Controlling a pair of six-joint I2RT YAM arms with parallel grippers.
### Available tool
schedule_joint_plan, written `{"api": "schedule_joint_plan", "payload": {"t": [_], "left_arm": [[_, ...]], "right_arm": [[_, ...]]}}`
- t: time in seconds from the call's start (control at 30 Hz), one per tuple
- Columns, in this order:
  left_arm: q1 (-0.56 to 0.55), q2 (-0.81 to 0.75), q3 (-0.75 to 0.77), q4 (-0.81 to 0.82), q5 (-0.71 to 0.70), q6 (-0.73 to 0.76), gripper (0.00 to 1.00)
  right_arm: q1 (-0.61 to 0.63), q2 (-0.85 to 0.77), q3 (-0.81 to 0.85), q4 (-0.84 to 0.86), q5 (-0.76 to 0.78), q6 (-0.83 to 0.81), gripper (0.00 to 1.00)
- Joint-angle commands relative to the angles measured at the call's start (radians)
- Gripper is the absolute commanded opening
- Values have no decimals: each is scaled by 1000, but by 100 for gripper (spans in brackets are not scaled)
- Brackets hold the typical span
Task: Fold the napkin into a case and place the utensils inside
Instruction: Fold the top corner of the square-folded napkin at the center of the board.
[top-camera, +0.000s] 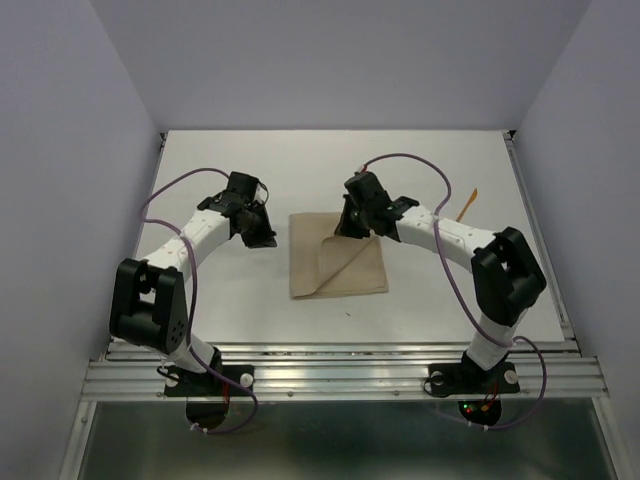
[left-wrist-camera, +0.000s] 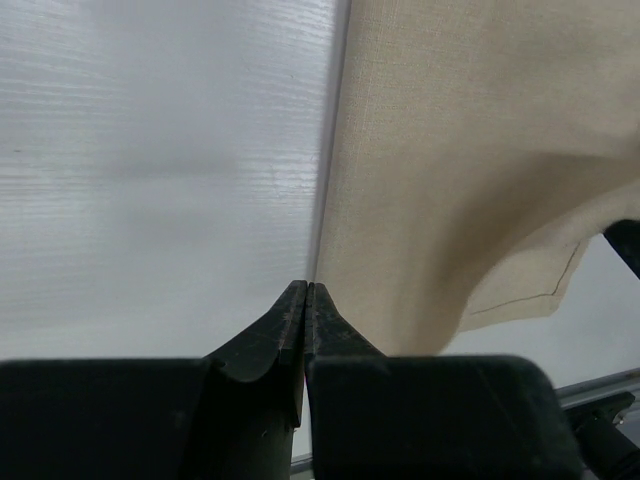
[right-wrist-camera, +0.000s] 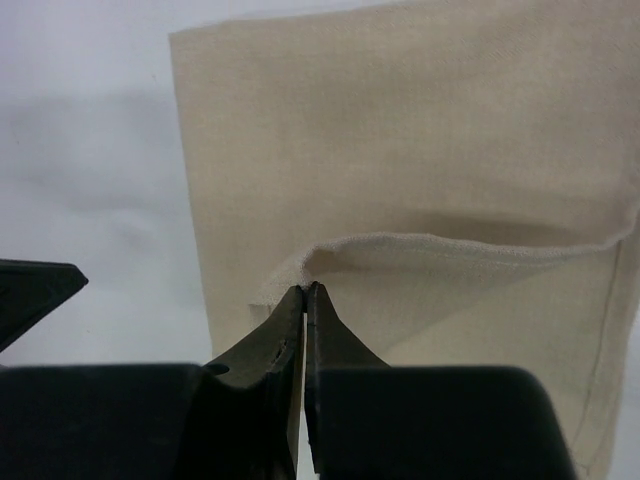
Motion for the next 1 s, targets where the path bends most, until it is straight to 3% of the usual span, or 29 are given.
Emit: {"api": "schedule_joint_plan", "payload": {"t": [0.0,0.3,0.97], "left_arm": [[23,-66,38,-39,-17,22,13],[35,-95,18,-50,-17,19,13],[43,-103,3,-50,-14,22,13]], "right_arm": [[16,94,134,46,-47,-42,3],[27,250,271,51,-67,-59,3],[45,349,395,28,-90,-82,4]]}}
